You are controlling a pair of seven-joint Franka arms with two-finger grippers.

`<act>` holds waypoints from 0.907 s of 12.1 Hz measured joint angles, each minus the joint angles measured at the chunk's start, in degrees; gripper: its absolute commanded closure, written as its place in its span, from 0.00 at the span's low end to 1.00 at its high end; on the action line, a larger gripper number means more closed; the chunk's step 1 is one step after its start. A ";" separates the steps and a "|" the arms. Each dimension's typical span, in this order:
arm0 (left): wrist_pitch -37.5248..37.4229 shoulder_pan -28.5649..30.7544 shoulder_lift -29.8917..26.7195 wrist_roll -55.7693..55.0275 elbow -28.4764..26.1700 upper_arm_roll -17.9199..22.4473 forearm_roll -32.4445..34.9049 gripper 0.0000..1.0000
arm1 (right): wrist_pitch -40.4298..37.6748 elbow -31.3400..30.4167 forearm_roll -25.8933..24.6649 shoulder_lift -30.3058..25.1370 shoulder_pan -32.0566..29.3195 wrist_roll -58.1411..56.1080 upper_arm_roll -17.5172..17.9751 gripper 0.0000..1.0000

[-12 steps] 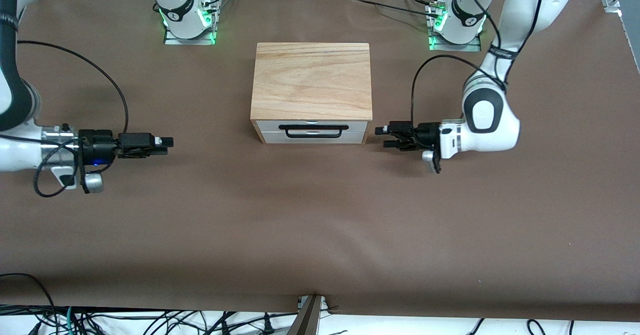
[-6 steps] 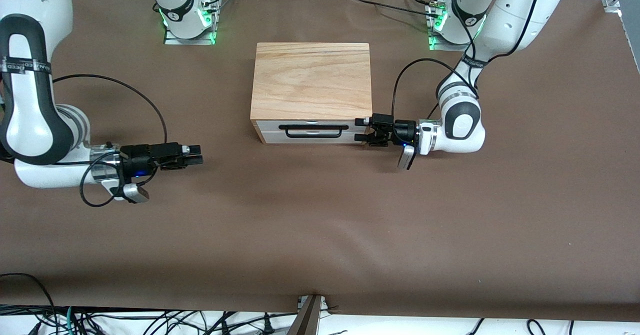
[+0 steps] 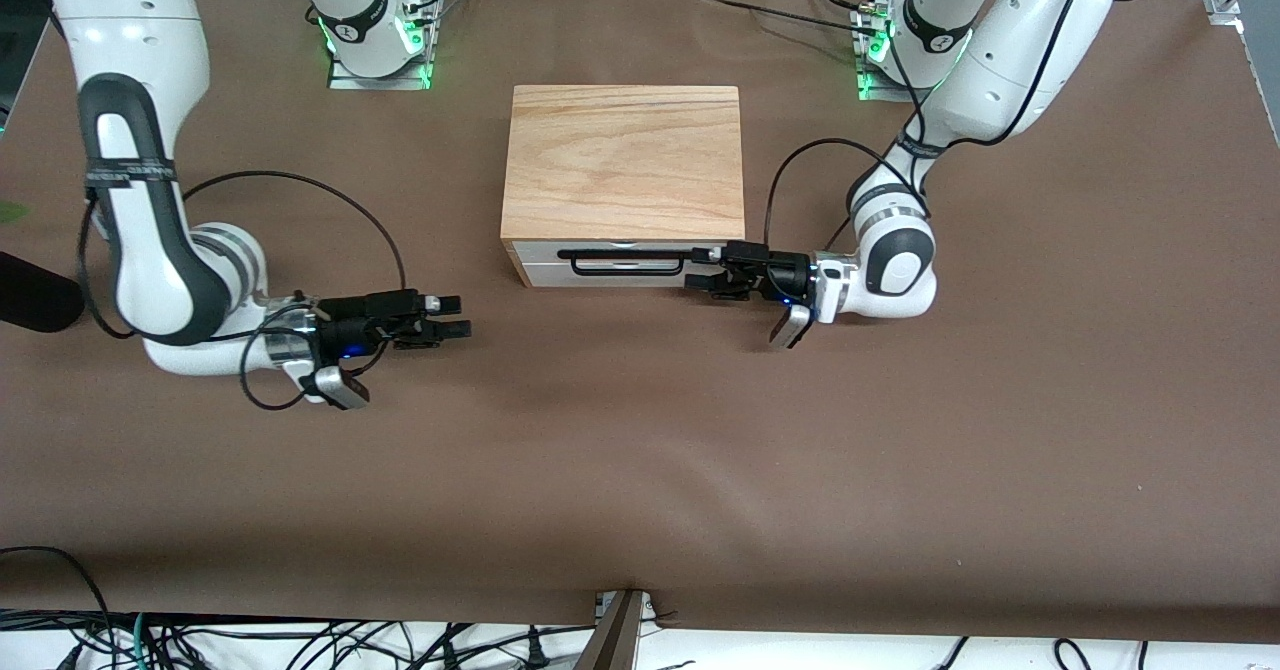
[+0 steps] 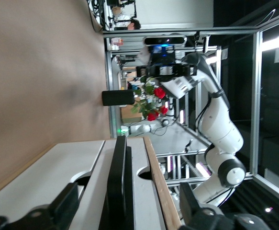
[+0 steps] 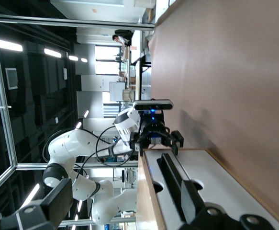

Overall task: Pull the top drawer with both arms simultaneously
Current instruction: 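Close the left gripper and the right gripper on the black handle ends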

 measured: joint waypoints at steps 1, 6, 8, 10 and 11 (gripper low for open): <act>0.03 -0.36 0.61 0.08 0.41 -0.40 -0.76 0.18 | 0.85 -1.34 1.80 0.42 1.04 -2.22 0.01 0.00; 2.74 -0.71 1.20 0.08 1.10 -0.58 -1.28 0.33 | 4.71 -5.92 8.48 1.40 5.91 -10.41 0.05 0.00; 6.86 -0.72 0.87 -0.10 1.16 -1.60 -1.28 0.33 | 4.75 -6.35 10.37 2.46 7.64 -12.84 0.08 0.00; 8.78 -0.72 0.41 -1.25 1.15 -2.39 -1.28 0.33 | 4.75 -6.37 11.24 2.99 9.15 -13.91 0.08 0.00; 9.08 -0.72 0.03 -2.26 1.13 -2.58 -1.28 0.33 | 4.76 -6.38 11.35 3.07 9.87 -13.97 0.08 0.00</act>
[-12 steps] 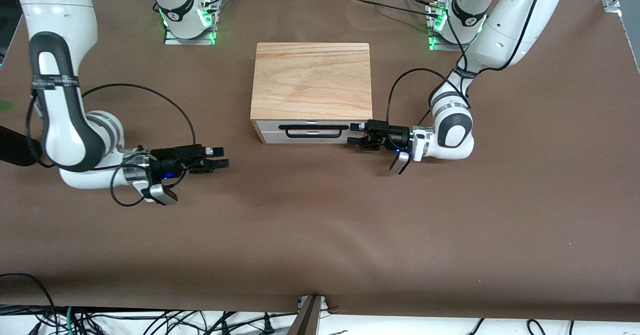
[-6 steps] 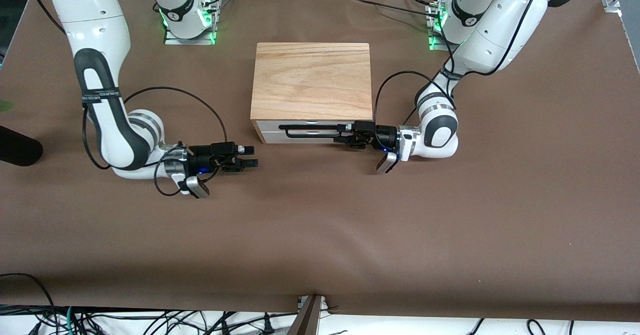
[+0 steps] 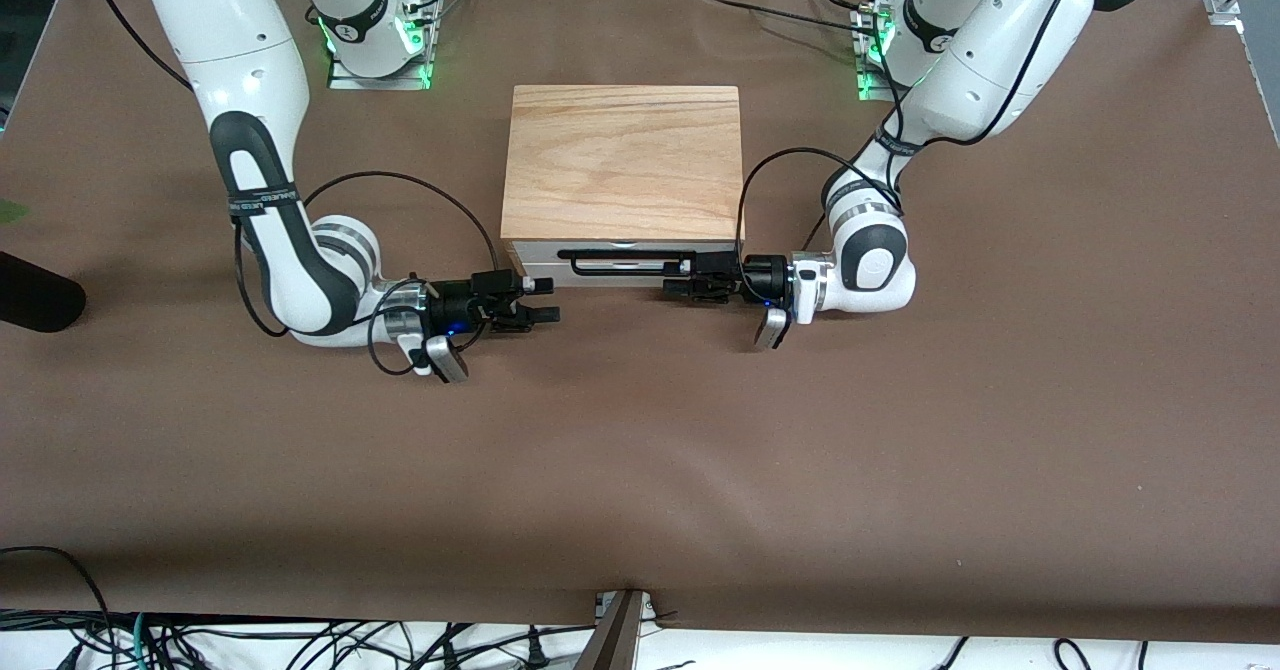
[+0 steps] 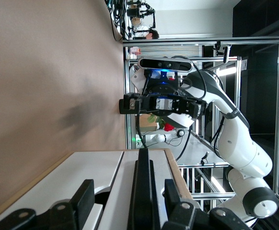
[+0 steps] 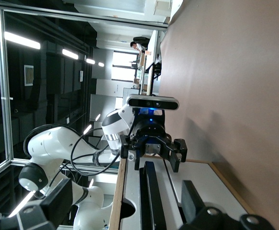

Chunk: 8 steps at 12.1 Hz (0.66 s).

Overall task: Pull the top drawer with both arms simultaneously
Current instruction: 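Close the left gripper and the right gripper on the black handle ends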

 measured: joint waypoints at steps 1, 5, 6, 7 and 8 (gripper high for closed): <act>0.43 0.01 -0.58 -0.92 -0.14 -0.23 0.00 0.33 | 0.08 -0.02 0.07 0.19 0.64 0.00 0.00 0.00; 1.46 0.00 -2.33 -2.10 -1.93 -0.88 0.00 0.37 | 0.71 -0.12 0.21 2.95 1.75 -2.84 0.00 0.00; 1.47 0.02 -2.52 -2.10 -2.77 -0.88 0.00 0.40 | 0.70 -0.12 0.26 3.73 1.98 -3.51 0.00 0.00; 1.48 0.09 -2.73 -2.10 -3.50 -0.88 0.00 0.41 | 0.70 -0.13 0.29 4.21 2.32 -3.89 0.01 0.00; 1.62 0.22 -2.93 -2.09 -3.88 -0.86 -0.01 0.43 | 0.70 -0.12 0.38 4.42 2.73 -4.01 0.01 0.00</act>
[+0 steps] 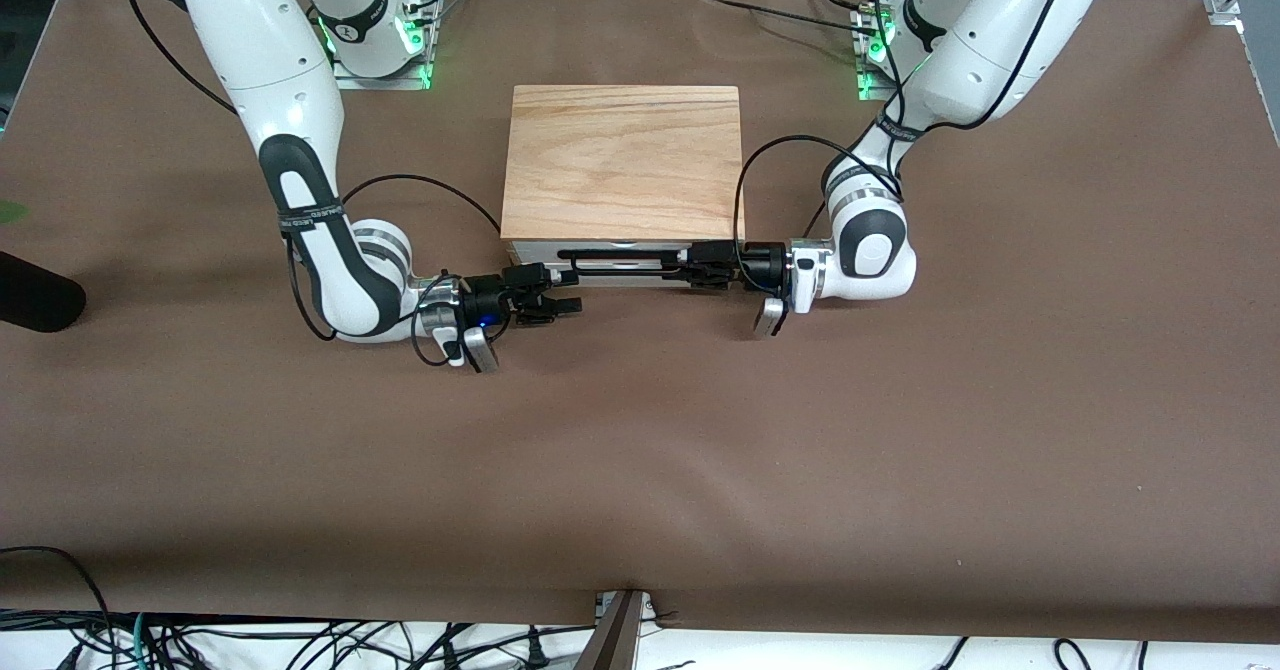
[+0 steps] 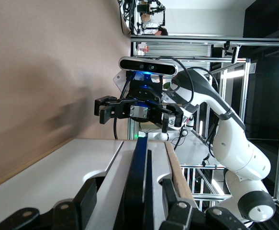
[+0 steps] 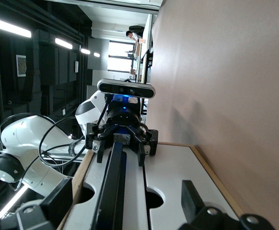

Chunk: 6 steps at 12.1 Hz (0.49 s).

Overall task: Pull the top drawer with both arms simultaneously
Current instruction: 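Close the left gripper and the right gripper on the black handle ends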

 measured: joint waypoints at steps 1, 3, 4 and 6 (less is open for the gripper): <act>0.01 0.08 -0.19 0.00 -0.21 0.00 0.00 0.44 | 0.00 0.00 0.25 0.07 0.43 -0.03 0.00 0.00; 0.16 0.13 -0.59 0.00 -0.48 0.00 0.00 0.47 | 0.00 0.00 0.60 0.07 1.09 -0.05 0.00 0.00; 0.22 0.13 -0.79 0.00 -0.59 -0.01 0.00 0.49 | 0.00 0.00 0.62 0.07 1.19 -0.06 0.00 0.00; 0.28 0.13 -0.87 0.03 -0.61 -0.06 0.00 0.56 | -0.11 -0.04 0.62 0.07 1.20 -0.06 0.00 0.05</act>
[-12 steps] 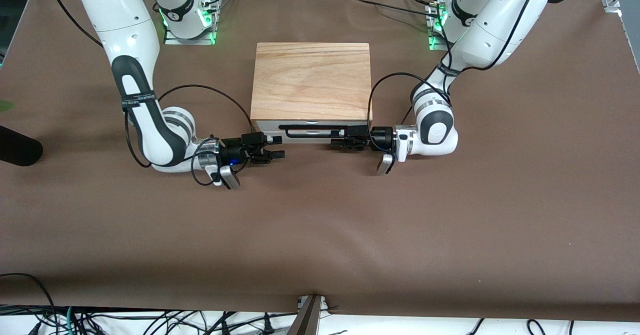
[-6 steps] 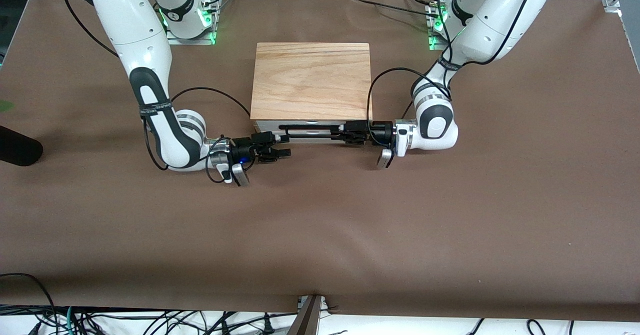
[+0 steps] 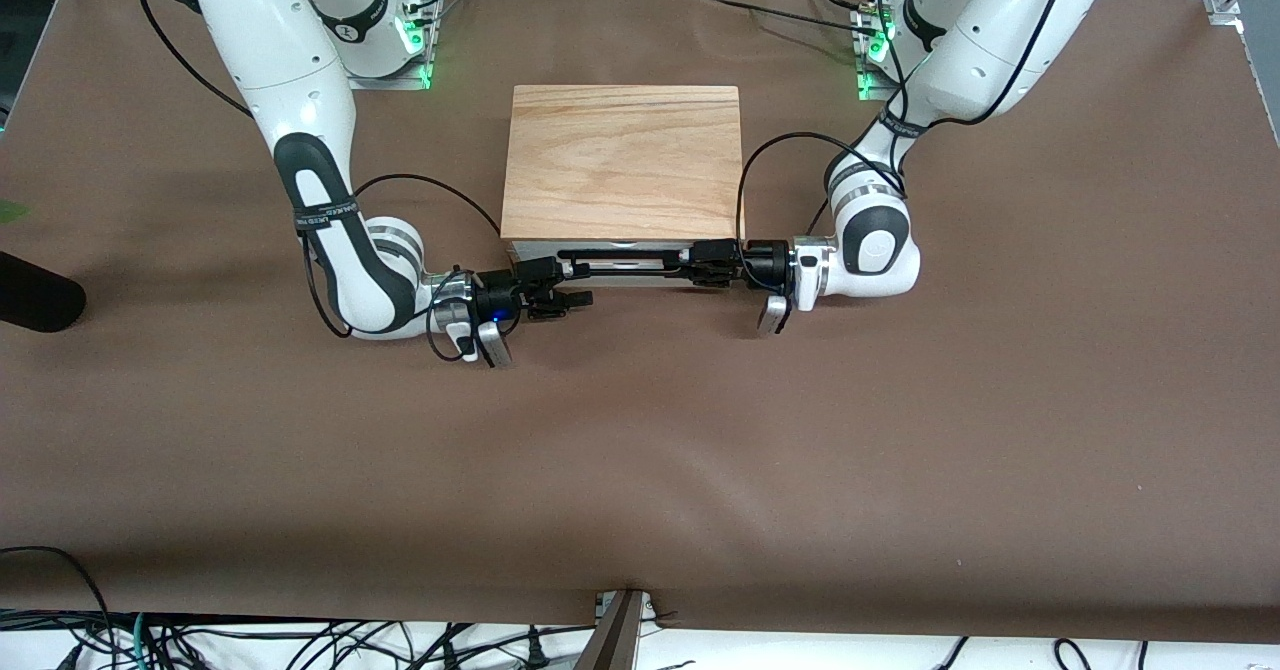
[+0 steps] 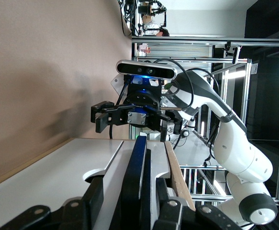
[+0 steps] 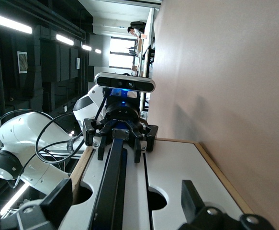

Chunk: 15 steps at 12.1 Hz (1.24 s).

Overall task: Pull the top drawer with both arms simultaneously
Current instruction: 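Close the left gripper and the right gripper on the black handle ends, then pull the handle outward from the box with both grippers together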

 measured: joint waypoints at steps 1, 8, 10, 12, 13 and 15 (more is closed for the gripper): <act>0.01 0.01 0.00 0.01 0.00 -0.03 0.00 0.60 | -0.02 -0.10 0.00 0.00 0.00 -0.03 0.00 0.10; -0.03 0.20 0.16 4.43 -0.07 -0.29 -0.43 1.00 | -0.35 -0.30 0.11 -0.06 -0.02 -1.02 -0.01 0.59; 0.03 0.24 0.31 4.68 0.04 -0.39 -0.44 1.00 | -0.87 -0.28 0.42 -0.28 -0.10 -1.04 -0.03 0.66; -0.01 0.46 0.49 4.75 0.10 -0.63 -0.44 1.00 | -1.11 -0.28 0.50 -0.46 -0.12 -1.08 -0.03 0.78; -0.02 0.64 0.58 4.79 0.10 -0.81 -0.44 1.00 | -1.10 -0.28 0.52 -0.48 -0.09 -1.08 -0.02 0.85; -0.08 0.84 0.72 4.82 0.16 -0.98 -0.44 1.00 | -1.71 -0.29 0.62 -0.82 -0.17 -1.08 -0.04 0.96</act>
